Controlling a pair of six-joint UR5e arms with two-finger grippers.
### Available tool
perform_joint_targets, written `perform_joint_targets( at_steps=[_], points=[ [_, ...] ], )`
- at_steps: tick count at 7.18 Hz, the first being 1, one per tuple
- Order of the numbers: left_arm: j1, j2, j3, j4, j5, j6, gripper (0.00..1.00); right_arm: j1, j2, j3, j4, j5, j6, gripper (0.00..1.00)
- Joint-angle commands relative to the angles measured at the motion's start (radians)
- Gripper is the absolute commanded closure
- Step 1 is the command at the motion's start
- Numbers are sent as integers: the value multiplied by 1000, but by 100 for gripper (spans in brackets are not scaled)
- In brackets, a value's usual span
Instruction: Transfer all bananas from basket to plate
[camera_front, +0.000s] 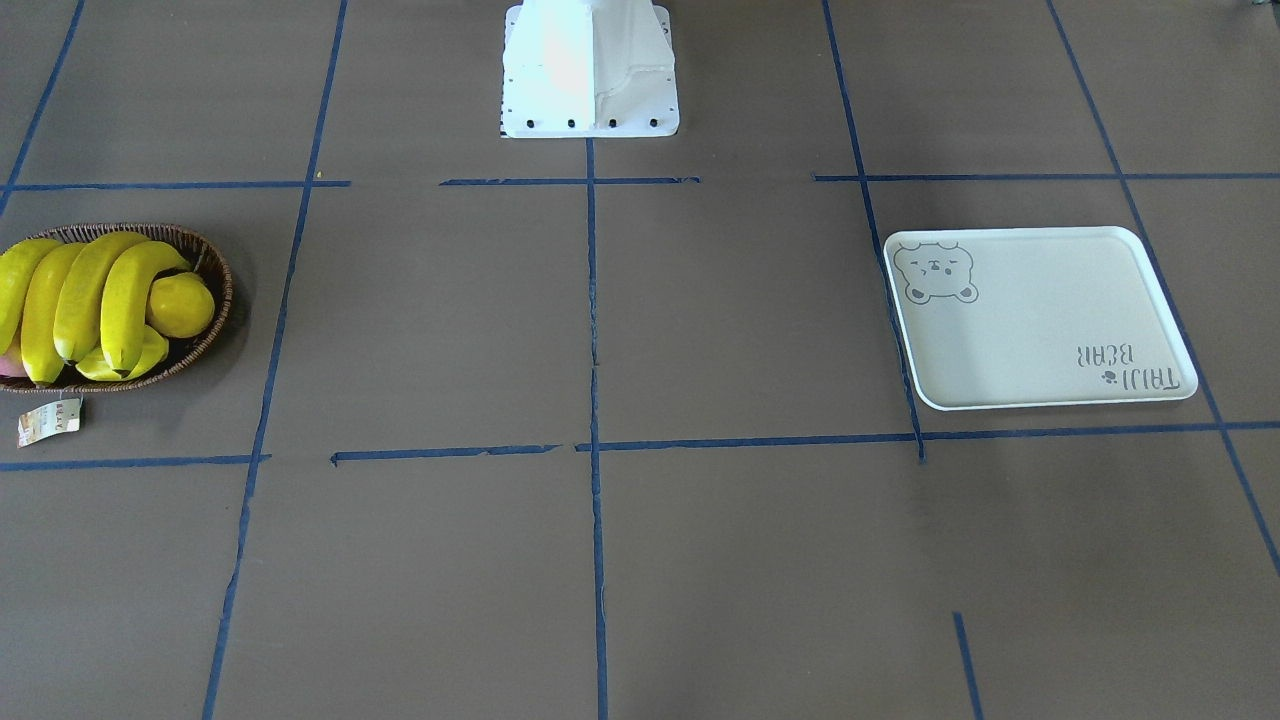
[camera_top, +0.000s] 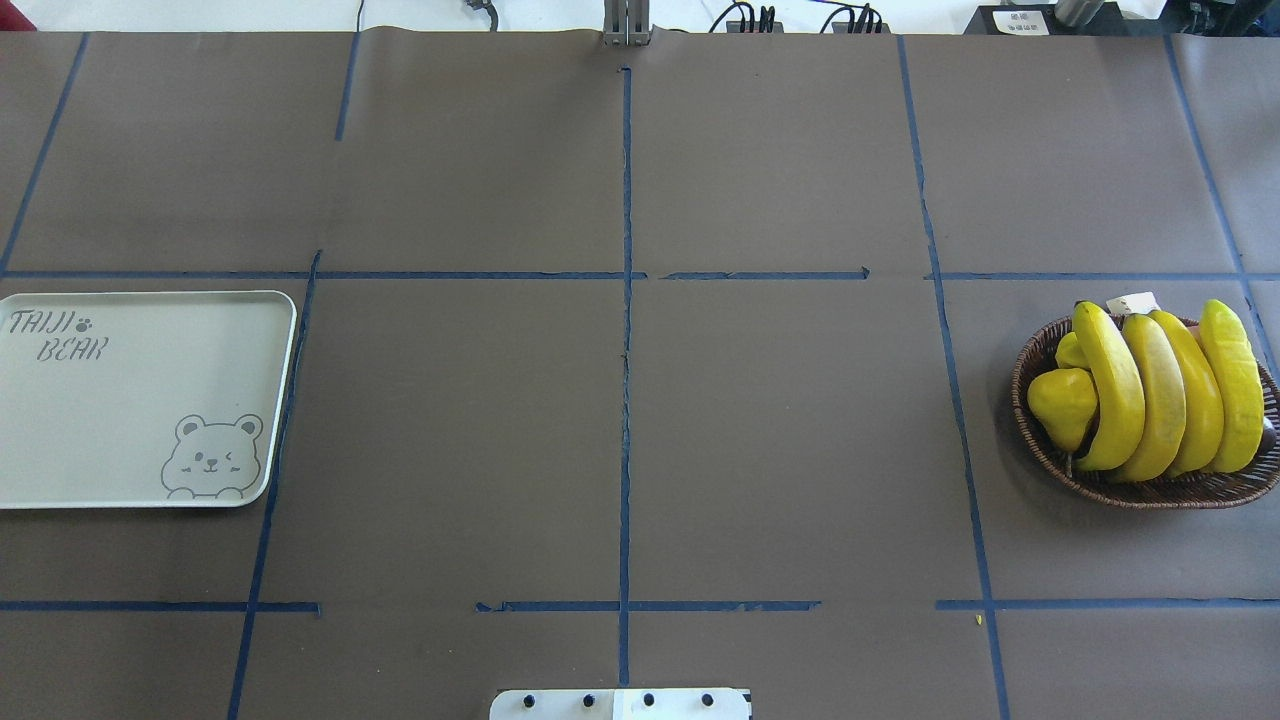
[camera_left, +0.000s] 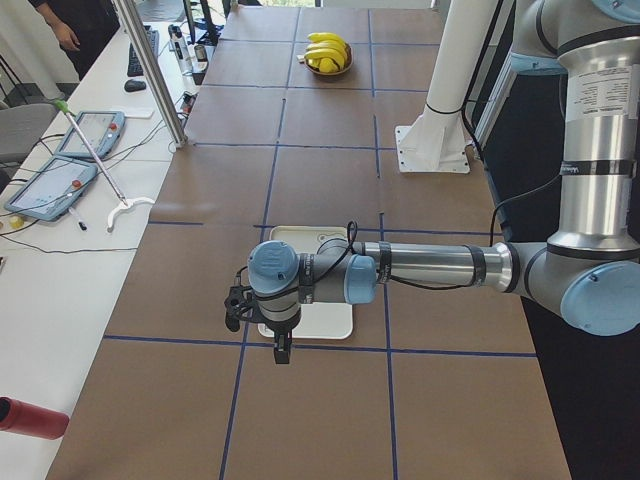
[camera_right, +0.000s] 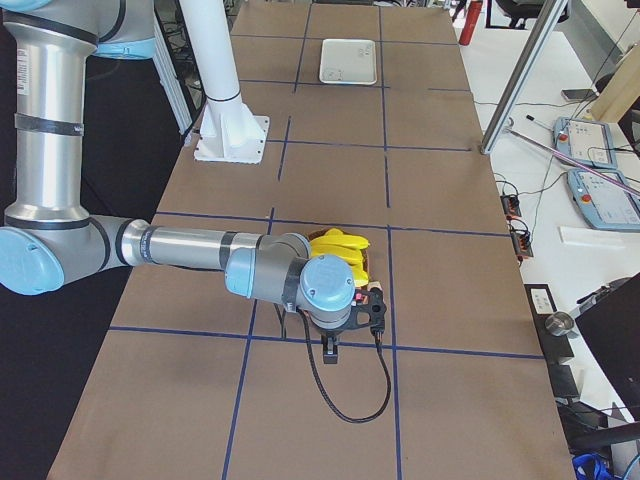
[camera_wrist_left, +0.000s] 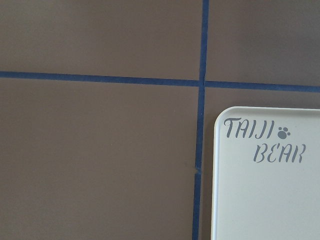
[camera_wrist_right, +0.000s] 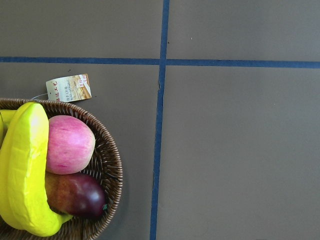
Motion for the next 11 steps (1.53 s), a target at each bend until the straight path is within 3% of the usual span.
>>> perform_joint_targets(
  at_steps=[1,11],
  points=[
    [0,-1,0,0,0,0,0,0,0,0,0,0,1,0],
    [0,-2,-11,0,0,-3,0,0,-2,21,2,-2,1,0]
  ],
)
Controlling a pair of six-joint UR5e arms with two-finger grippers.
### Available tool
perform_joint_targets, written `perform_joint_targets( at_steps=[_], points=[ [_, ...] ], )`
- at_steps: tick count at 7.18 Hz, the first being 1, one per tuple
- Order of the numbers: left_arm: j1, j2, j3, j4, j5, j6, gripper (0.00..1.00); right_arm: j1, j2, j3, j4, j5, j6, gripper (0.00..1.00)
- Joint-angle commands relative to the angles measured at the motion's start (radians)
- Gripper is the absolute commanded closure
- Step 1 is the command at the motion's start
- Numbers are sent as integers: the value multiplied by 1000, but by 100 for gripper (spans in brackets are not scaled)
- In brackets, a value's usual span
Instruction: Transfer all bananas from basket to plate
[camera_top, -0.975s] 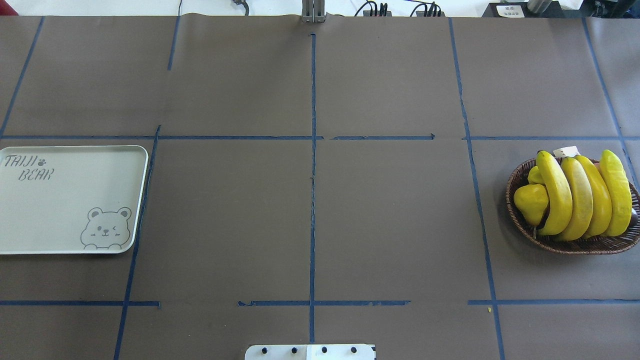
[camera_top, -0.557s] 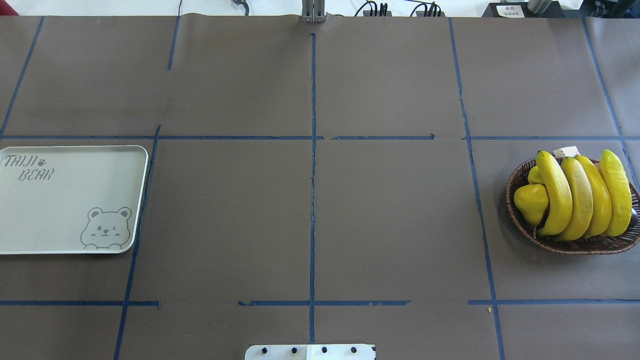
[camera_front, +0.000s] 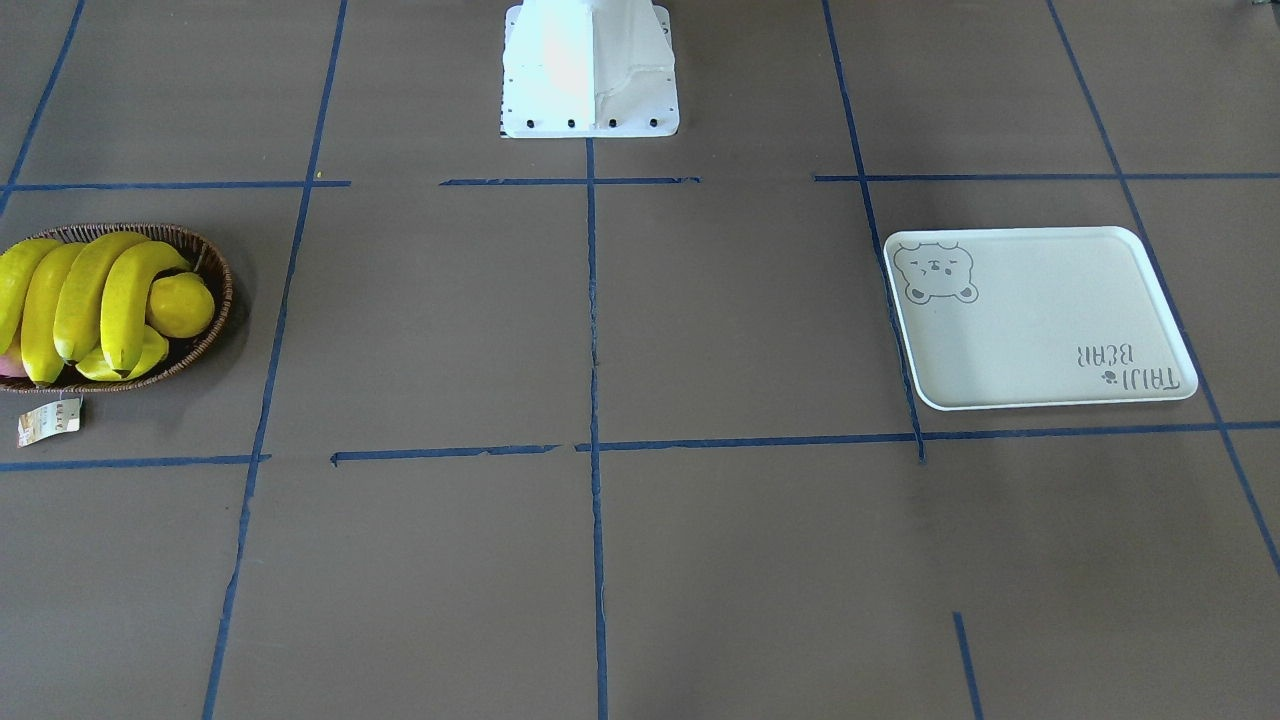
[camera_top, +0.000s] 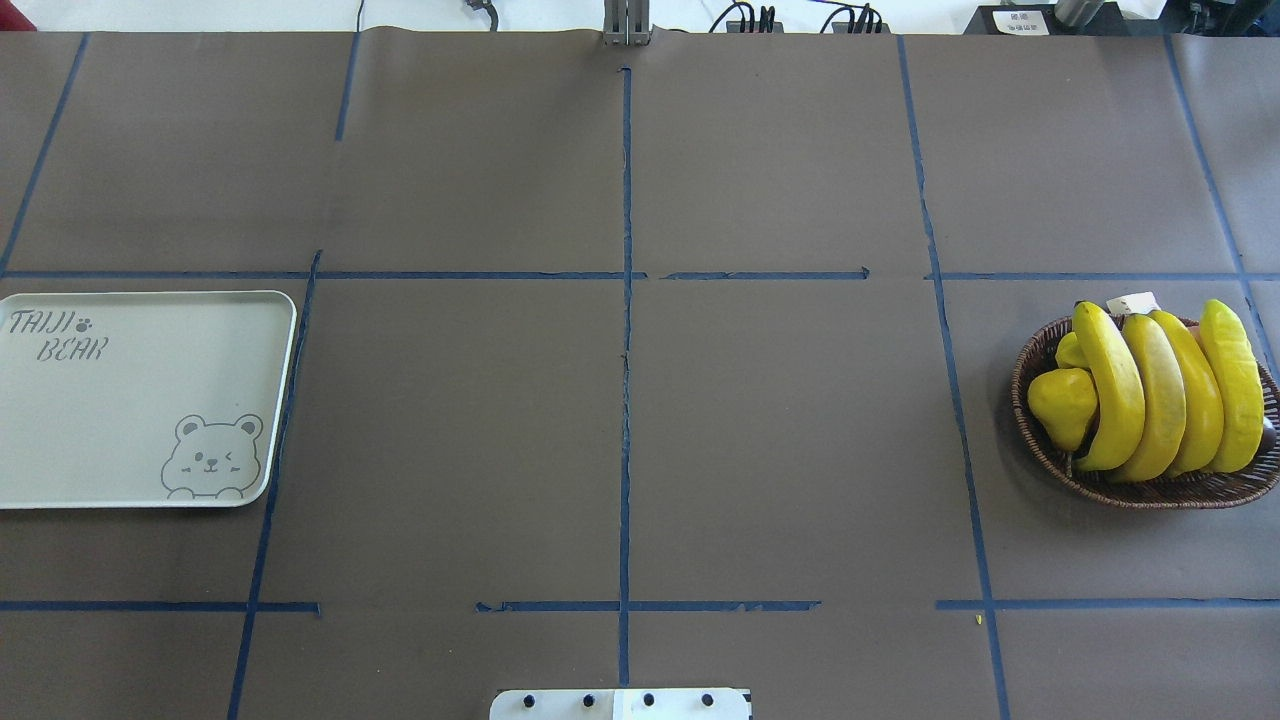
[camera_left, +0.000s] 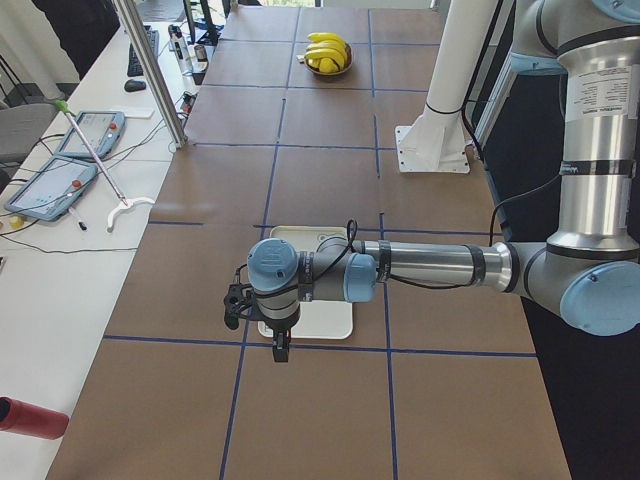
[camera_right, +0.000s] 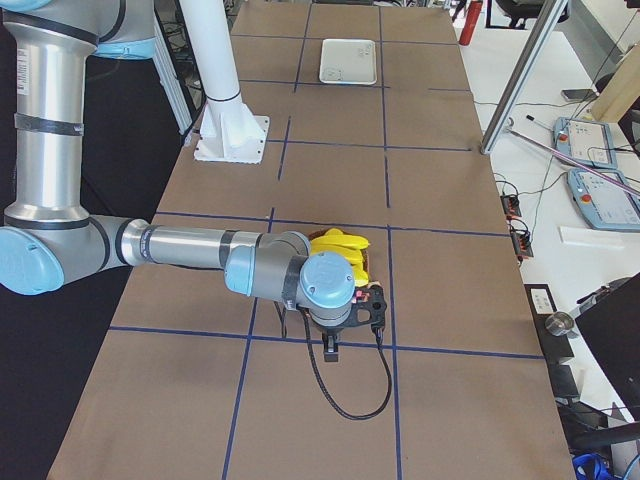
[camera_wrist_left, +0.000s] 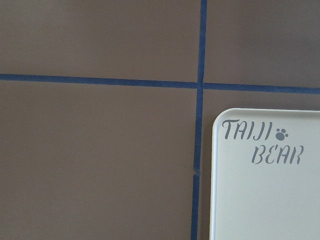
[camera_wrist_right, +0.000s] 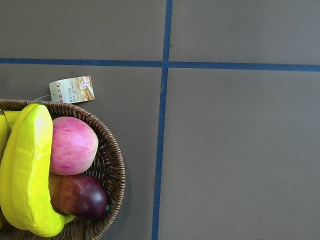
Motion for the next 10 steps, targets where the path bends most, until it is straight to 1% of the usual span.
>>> perform_joint_targets(
  at_steps=[1,2,3,4,5,6,7,8,9,10],
  points=[
    [0,0,-3,2,0,-1,0,-3,9,12,0,-3,0,0],
    [0,1,-3,2,0,-1,0,-3,39,17,-3,-25,-2,0],
    [0,1,-5,0,0,-1,0,-3,46,22,-3,-73,1,0],
    [0,0,-7,2,0,-1,0,-5,41,23,-3,-65,23,0],
    [0,4,-8,0,-2,-1,0,-5,30,44,-1,-59,32,0],
    [0,6,-10,0,-2,-1,0,-62,27,145,-3,-80,142,0],
    [0,6,-13,0,-2,-1,0,-127,26,217,-1,-98,273,0],
    [0,7,-11,0,-2,-1,0,-164,24,233,-1,-95,294,0],
    [0,6,-11,2,0,-1,0,-214,26,235,2,-106,367,0],
    [0,7,-11,2,-2,-1,0,-260,18,268,43,-147,377,0]
  ],
)
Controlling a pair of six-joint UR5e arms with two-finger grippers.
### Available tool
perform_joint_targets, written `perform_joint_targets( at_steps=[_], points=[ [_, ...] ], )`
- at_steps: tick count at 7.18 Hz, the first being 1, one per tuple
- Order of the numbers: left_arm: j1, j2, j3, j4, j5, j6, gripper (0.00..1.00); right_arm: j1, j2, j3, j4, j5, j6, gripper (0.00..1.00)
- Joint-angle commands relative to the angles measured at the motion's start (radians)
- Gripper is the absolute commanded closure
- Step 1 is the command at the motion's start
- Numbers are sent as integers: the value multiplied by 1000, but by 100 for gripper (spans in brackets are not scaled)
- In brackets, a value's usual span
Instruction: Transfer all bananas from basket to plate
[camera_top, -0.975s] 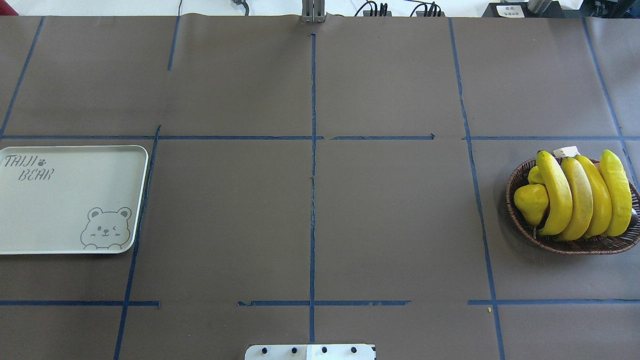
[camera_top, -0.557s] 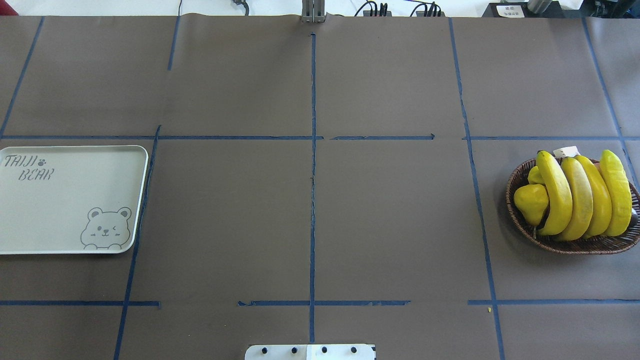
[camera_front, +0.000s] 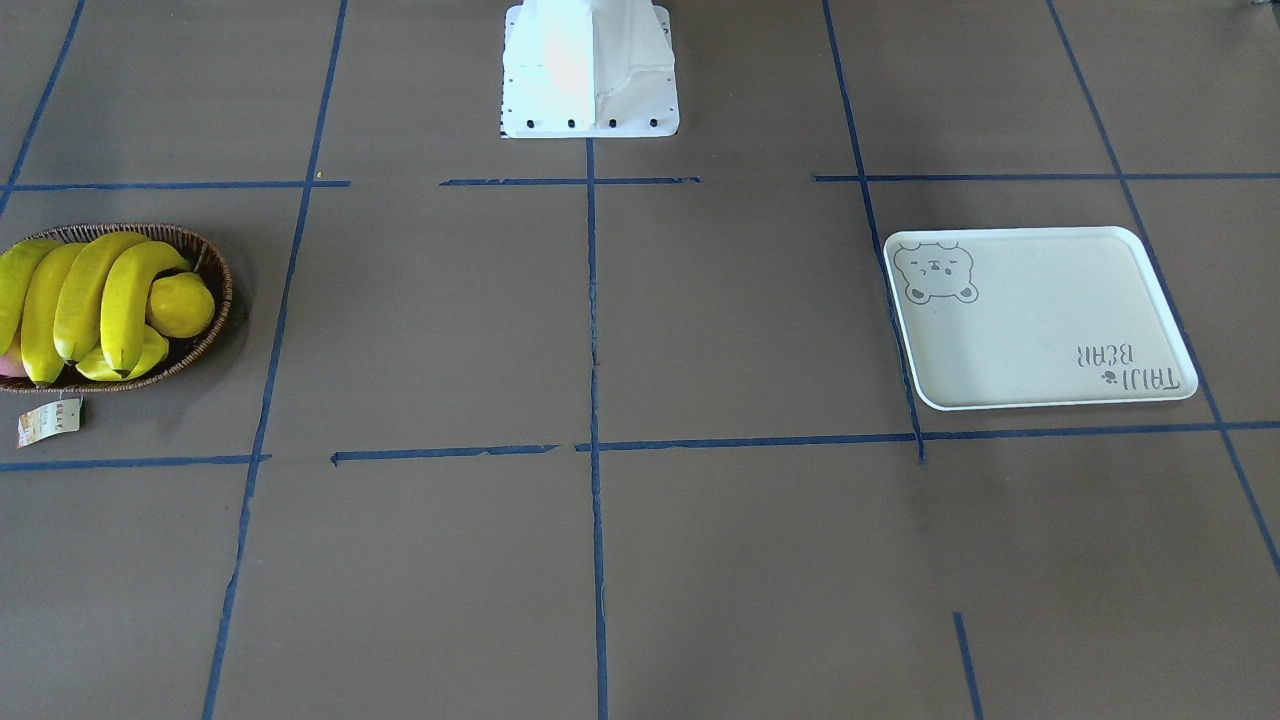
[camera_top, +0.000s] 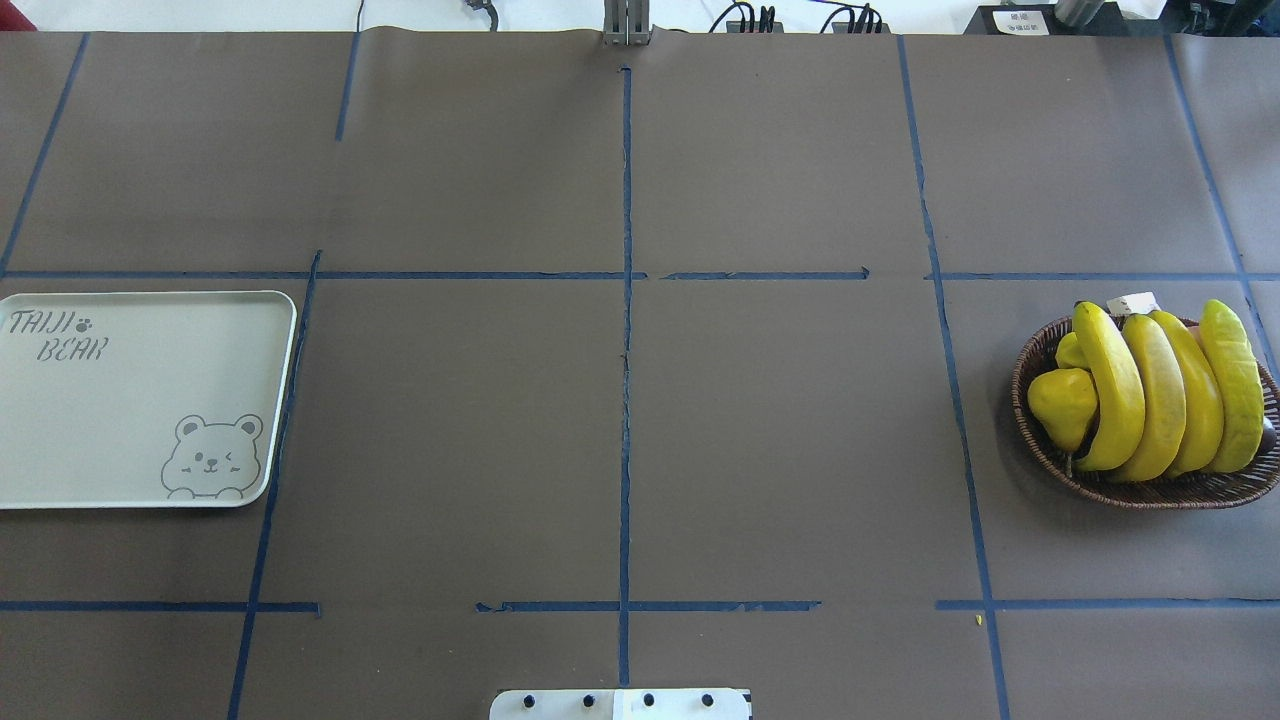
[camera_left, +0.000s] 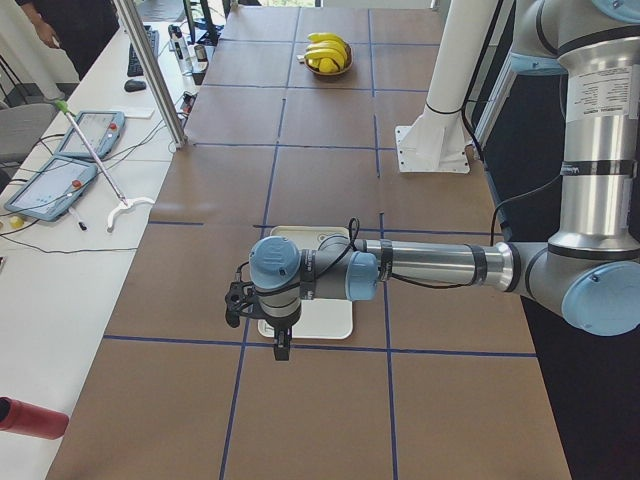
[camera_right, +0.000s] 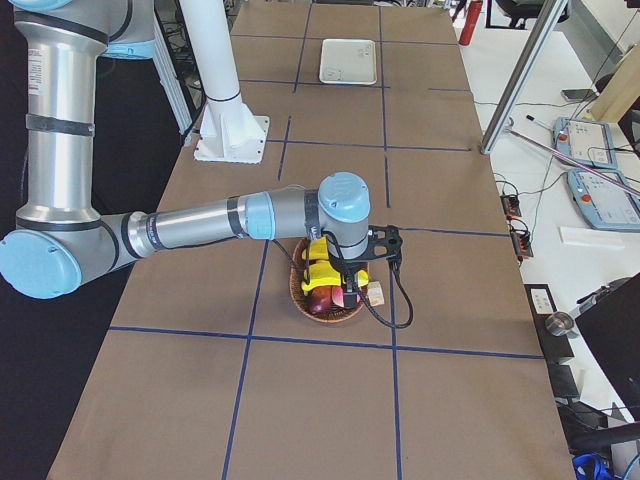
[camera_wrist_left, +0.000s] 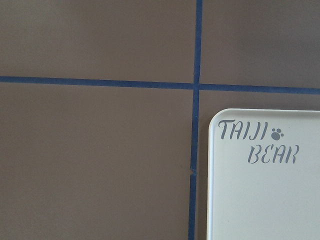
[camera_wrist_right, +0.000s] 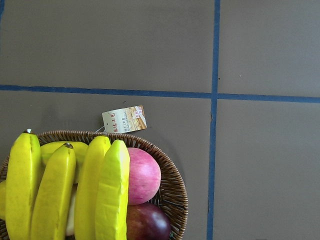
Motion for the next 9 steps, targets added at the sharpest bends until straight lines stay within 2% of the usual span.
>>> perform_joint_targets(
  at_steps=[1,2,3,4,6,8,9],
  points=[
    [0,1,2,1,-1,0,0,-97,-72,62,109,-62,72,0],
    [0,2,0,1,-1,0,0,-110,-116,62,225,-63,166,1],
    [0,1,0,1,-1,0,0,-193,-163,61,362,-67,323,2],
    [0,1,0,1,-1,0,0,-255,-183,59,438,-107,421,2],
    [0,1,0,1,-1,0,0,-330,-191,58,452,-127,445,1],
    [0,1,0,1,-1,0,0,-379,-197,18,452,-156,443,1],
    [0,1,0,1,-1,0,0,-402,-194,5,454,-193,443,6]
  ],
)
